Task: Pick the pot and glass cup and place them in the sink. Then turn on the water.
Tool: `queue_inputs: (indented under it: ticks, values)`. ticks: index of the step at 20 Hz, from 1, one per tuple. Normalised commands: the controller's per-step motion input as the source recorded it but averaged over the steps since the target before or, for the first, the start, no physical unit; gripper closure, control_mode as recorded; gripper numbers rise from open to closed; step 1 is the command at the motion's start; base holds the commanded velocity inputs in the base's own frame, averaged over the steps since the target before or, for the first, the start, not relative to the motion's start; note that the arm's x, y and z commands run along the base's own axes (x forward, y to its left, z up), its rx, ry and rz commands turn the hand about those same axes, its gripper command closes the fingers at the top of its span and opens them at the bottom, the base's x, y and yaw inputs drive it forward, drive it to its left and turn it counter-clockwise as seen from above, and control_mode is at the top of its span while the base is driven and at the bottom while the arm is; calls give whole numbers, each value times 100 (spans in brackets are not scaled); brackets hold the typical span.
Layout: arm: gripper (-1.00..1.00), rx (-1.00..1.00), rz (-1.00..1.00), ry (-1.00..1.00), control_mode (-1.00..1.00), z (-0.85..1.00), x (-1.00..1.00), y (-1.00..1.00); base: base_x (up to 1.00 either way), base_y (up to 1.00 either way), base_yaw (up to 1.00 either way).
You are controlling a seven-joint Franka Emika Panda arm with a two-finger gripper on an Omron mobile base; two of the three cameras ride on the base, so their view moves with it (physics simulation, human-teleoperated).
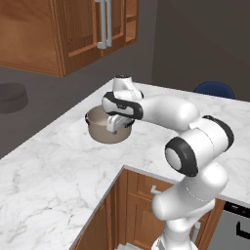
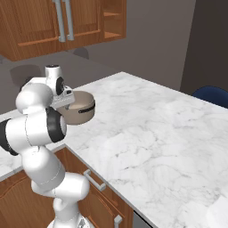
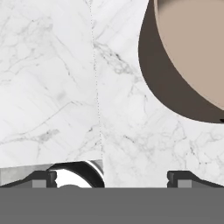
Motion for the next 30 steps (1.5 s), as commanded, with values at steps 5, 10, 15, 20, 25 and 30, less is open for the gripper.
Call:
queue_inputs:
  ticks: [5, 10, 15, 20, 25, 30]
  values:
    - [-100, 0, 6, -1, -100, -5, 15, 2, 0, 0, 0]
    - [-100, 0, 5, 0, -100, -5, 15, 0, 0, 0, 0]
    - [-100, 0, 5, 0, -100, -2, 6, 0, 0, 0, 0]
    - [-100, 0, 3, 0, -100, -1, 8, 0, 0, 0, 0]
    - [-100, 0, 1, 0, -100, -5, 17, 1, 0, 0, 0]
    - [-100, 0, 0, 0, -100, -5, 9, 0, 0, 0, 0]
